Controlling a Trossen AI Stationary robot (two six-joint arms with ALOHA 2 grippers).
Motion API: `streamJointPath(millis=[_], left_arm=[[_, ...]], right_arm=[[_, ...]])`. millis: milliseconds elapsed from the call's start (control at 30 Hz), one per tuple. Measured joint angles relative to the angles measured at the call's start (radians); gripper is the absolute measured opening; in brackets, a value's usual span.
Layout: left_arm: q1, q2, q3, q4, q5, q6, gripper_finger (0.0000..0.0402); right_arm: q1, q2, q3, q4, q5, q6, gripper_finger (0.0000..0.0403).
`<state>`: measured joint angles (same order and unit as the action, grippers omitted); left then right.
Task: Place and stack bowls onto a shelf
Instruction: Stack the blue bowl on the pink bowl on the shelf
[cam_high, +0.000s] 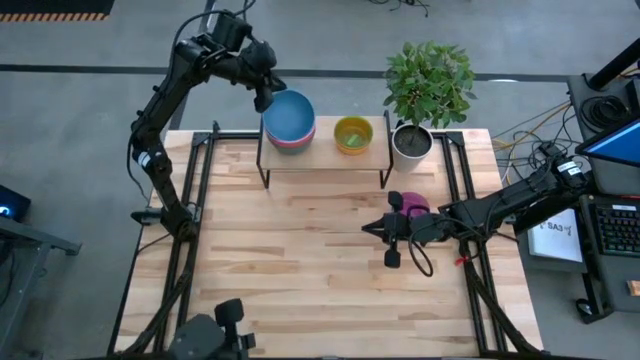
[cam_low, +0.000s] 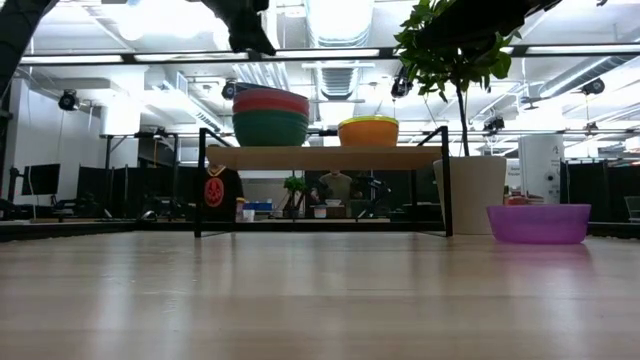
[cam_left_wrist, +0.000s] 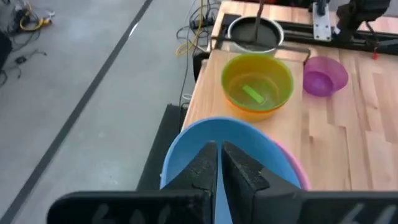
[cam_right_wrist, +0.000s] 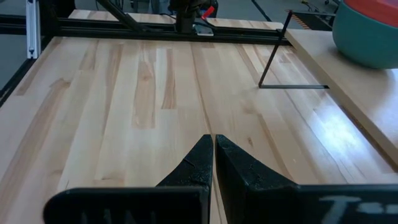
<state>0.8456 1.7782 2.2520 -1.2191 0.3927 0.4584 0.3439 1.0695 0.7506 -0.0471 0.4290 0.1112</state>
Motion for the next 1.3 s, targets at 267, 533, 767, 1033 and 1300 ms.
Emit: streamJointPath(millis=[267,533,767,1033,1300], left_arm=[[0.021,0.001,-0.154,0.094,-0.074,-0.03,0.0001],[0.05,0.0,-0.285,0.183,-0.117,-0.076,0.0],[0.047,-0.005,-0.277,0.179,-0.092,-0.113,0.0],[-0.065,-0.014,-0.312,0.293,0.072,-0.192,0.0],[-0.182,-0.014,-0.398,0.398,-0.136,-0.203,0.0]], right_arm=[[0.0,0.0,0.0,0.0,0.0,-0.006,0.0009],[0.0,0.0,0.0,0.0,0.0,-0.006,0.0009],[0.0,0.0,0.0,0.0,0.0,-0.006,0.0009],[-0.011,0.0,0.0,0.0,0.001,-0.011,0.0009],[-0.011,0.0,-0.001,0.0,0.0,-0.008,0.0009]])
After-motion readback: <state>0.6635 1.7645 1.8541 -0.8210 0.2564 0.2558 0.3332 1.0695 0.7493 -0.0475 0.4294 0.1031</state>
